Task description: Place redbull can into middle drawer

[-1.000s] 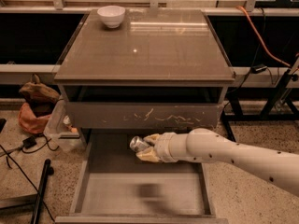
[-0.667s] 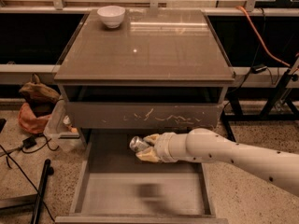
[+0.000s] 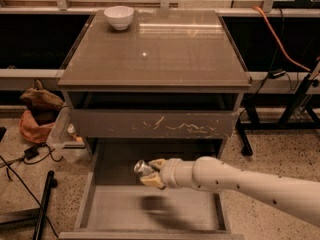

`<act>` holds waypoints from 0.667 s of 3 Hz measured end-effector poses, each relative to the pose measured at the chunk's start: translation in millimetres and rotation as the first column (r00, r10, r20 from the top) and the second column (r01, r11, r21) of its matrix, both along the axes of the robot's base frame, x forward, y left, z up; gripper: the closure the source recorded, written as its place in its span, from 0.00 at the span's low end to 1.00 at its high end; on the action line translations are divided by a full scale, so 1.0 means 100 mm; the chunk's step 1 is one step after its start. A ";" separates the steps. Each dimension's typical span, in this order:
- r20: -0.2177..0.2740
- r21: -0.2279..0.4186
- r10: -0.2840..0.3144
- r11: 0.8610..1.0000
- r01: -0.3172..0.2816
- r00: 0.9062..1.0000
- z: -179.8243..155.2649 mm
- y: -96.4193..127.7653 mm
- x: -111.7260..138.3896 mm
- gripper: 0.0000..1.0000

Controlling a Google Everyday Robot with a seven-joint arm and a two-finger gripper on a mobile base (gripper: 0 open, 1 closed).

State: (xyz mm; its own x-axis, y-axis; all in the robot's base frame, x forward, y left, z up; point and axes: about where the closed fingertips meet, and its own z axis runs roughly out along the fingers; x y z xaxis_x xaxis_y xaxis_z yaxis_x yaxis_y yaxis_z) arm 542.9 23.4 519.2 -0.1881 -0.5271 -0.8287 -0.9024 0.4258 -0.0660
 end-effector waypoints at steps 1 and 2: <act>-0.035 0.034 -0.007 0.999 0.009 0.999 -0.44 0.10 -0.03 1.00; -0.088 0.032 0.006 0.999 -0.003 0.996 -0.89 0.22 0.00 1.00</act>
Offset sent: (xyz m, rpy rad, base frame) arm 0.0042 0.0368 -0.1460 0.0179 0.1558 0.0235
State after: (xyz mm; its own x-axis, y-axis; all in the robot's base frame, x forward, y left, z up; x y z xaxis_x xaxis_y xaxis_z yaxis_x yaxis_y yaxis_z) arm 542.5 45.7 430.2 -0.2590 -0.5021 -0.8251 -0.9061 0.4221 0.0276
